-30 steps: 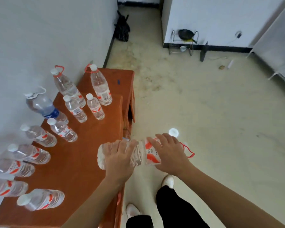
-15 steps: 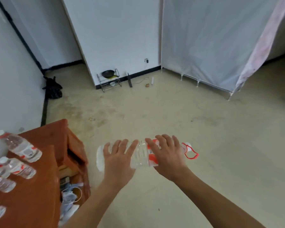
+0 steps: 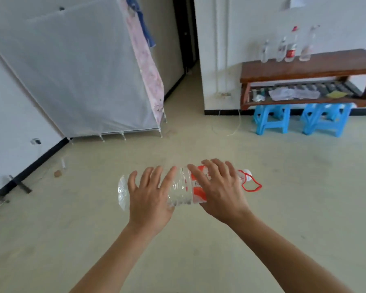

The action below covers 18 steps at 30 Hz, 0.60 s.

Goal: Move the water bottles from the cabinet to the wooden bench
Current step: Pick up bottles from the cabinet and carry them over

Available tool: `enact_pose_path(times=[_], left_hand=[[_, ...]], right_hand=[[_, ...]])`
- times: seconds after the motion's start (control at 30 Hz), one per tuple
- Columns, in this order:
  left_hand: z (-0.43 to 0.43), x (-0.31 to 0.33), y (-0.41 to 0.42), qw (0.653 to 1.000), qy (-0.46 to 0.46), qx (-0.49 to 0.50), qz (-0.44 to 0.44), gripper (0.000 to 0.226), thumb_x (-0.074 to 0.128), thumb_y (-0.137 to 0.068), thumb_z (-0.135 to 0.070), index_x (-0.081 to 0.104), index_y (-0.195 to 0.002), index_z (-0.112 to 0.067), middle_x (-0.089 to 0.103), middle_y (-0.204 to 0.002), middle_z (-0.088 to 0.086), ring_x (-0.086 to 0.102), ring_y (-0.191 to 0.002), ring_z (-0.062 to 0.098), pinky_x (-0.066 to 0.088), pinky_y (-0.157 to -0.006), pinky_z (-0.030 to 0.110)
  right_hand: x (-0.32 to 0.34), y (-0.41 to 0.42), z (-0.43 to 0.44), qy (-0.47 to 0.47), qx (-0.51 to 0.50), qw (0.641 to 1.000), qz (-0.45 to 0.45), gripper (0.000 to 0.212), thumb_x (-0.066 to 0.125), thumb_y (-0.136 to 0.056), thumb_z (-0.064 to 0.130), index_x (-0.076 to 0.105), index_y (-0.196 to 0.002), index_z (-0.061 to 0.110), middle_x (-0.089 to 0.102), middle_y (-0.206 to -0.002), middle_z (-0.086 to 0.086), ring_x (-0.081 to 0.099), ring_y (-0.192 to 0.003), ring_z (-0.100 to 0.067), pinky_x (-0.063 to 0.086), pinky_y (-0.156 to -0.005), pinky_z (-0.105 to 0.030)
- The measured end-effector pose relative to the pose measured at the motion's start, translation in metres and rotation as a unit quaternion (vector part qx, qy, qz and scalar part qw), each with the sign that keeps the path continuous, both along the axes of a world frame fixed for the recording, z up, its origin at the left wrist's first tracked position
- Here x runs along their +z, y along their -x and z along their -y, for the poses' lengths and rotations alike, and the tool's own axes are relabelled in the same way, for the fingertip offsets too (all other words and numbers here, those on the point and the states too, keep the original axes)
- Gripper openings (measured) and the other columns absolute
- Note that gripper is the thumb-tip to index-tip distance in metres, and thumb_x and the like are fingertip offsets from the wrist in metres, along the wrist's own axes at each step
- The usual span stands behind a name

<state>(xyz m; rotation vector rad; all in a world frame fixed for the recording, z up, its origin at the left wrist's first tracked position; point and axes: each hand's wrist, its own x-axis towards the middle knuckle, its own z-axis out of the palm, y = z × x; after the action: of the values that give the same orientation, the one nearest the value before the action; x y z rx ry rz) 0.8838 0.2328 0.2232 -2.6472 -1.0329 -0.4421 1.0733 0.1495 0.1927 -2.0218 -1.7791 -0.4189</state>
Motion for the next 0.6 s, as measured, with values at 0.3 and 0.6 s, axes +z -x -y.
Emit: enact_pose_path(times=[0.3, 0.6], left_hand=[[-0.050, -0.039, -0.306, 0.980, 0.000, -0.197, -0.003, 0.097, 0.090, -0.054, -0.036, 0.053, -0.143, -0.022, 0.058, -0.129, 0.006, 0.055, -0.119, 0.032, 0.030, -0.105, 0.055], [-0.062, -0.035, -0.616, 0.941, 0.031, -0.337, 0.004, 0.098, 0.093, -0.054, -0.036, 0.052, -0.142, -0.022, 0.060, -0.129, 0.010, 0.056, -0.119, 0.033, 0.032, -0.103, 0.057]], right_hand=[[-0.033, -0.260, 0.021, 0.045, -0.195, 0.980, -0.009, 0.099, 0.091, -0.058, 0.044, 0.045, -0.145, 0.030, 0.054, -0.134, -0.010, 0.050, -0.122, -0.035, 0.043, -0.101, -0.056], [-0.021, -0.519, 0.044, 0.051, -0.337, 0.940, -0.028, 0.100, 0.093, -0.059, 0.051, 0.045, -0.144, 0.029, 0.056, -0.134, -0.012, 0.052, -0.122, -0.037, 0.044, -0.101, -0.059]])
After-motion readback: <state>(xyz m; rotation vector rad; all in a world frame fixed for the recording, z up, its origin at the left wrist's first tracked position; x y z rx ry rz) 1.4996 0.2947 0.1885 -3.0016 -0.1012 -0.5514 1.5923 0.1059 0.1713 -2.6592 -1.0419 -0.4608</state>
